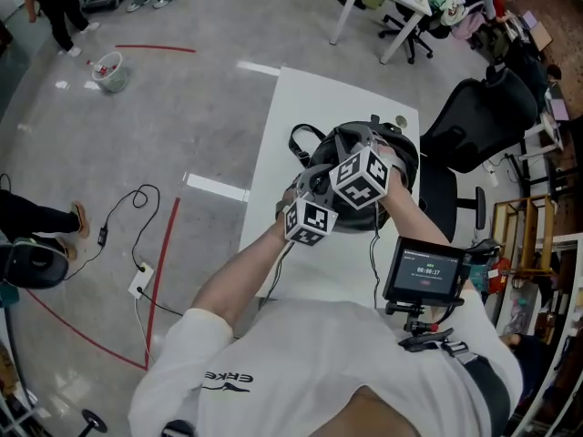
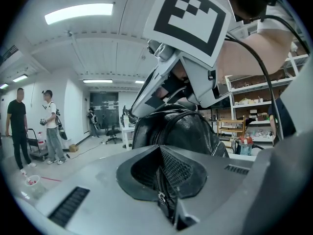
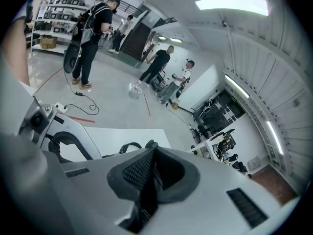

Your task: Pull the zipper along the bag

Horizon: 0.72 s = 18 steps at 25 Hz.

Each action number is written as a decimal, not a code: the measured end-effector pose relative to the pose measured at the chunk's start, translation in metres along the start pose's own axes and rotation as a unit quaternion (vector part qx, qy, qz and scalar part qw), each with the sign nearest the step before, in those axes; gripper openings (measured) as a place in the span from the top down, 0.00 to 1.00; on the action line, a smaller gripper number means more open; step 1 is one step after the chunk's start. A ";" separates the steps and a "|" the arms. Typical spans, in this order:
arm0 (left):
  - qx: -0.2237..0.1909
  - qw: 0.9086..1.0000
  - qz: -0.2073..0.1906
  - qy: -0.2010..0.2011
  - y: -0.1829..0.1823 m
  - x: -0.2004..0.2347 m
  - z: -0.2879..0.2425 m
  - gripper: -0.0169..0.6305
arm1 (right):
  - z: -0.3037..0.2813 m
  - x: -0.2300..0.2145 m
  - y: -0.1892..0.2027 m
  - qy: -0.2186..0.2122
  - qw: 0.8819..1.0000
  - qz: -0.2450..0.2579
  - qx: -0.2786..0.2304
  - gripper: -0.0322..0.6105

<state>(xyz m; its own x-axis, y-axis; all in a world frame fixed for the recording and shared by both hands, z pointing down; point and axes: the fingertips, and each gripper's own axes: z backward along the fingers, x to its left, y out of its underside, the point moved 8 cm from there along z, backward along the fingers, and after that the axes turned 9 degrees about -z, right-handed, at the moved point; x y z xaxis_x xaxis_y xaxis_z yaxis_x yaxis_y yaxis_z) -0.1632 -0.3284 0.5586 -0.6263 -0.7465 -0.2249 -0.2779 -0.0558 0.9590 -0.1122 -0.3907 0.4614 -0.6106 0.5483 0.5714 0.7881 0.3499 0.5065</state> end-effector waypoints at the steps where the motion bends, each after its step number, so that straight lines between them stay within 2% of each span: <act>1: 0.000 1.000 0.000 0.000 0.000 -0.001 -0.001 0.97 | -0.001 0.000 0.000 -0.002 1.000 0.004 0.002 0.92; 18: -0.026 1.000 -0.002 0.008 0.000 0.003 -0.002 0.97 | -0.033 0.021 -0.012 -0.039 0.997 0.055 0.046 0.92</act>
<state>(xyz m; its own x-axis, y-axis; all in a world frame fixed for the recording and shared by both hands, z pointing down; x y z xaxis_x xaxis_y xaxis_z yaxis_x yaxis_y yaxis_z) -0.1639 -0.3317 0.5583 -0.6139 -0.7562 -0.2265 -0.2418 -0.0931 0.9659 -0.1373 -0.4083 0.4886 -0.5154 0.6430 0.5665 0.8557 0.3502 0.3810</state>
